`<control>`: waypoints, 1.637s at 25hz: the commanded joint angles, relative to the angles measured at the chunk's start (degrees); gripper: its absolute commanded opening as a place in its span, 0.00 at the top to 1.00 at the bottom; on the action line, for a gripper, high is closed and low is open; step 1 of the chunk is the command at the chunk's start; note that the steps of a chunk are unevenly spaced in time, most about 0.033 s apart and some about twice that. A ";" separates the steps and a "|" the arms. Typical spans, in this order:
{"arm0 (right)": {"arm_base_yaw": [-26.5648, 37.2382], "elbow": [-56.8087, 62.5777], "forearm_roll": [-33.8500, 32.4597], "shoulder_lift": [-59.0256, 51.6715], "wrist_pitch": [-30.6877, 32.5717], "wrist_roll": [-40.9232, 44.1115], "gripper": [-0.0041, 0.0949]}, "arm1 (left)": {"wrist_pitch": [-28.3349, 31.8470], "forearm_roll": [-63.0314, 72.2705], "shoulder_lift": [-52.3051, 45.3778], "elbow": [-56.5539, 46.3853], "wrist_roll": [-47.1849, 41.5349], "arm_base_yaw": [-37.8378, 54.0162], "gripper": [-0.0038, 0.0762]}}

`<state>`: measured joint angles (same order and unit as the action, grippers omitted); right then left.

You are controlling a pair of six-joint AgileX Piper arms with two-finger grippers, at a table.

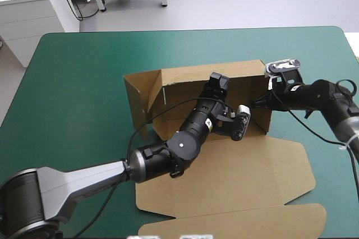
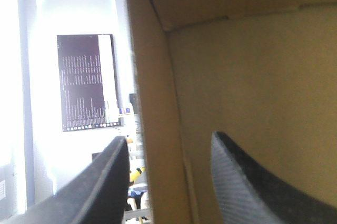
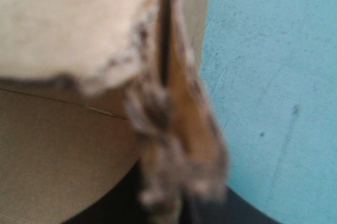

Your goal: Fold the box

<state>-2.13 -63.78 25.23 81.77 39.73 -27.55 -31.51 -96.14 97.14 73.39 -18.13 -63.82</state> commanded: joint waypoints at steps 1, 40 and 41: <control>-0.17 -6.73 0.66 0.98 3.83 4.16 0.95 | -2.19 -1.52 -6.91 1.41 -0.76 -2.04 0.55; -7.71 -62.78 -21.40 29.34 31.92 30.62 0.57 | -4.48 89.44 -23.09 1.91 13.73 72.08 0.96; -7.71 -63.37 -21.84 28.01 31.92 30.63 0.54 | -4.62 90.86 -22.51 1.91 14.00 73.15 0.96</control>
<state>-10.02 -123.37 4.35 116.32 71.15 2.13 -38.87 -8.62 75.13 73.61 -5.27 7.66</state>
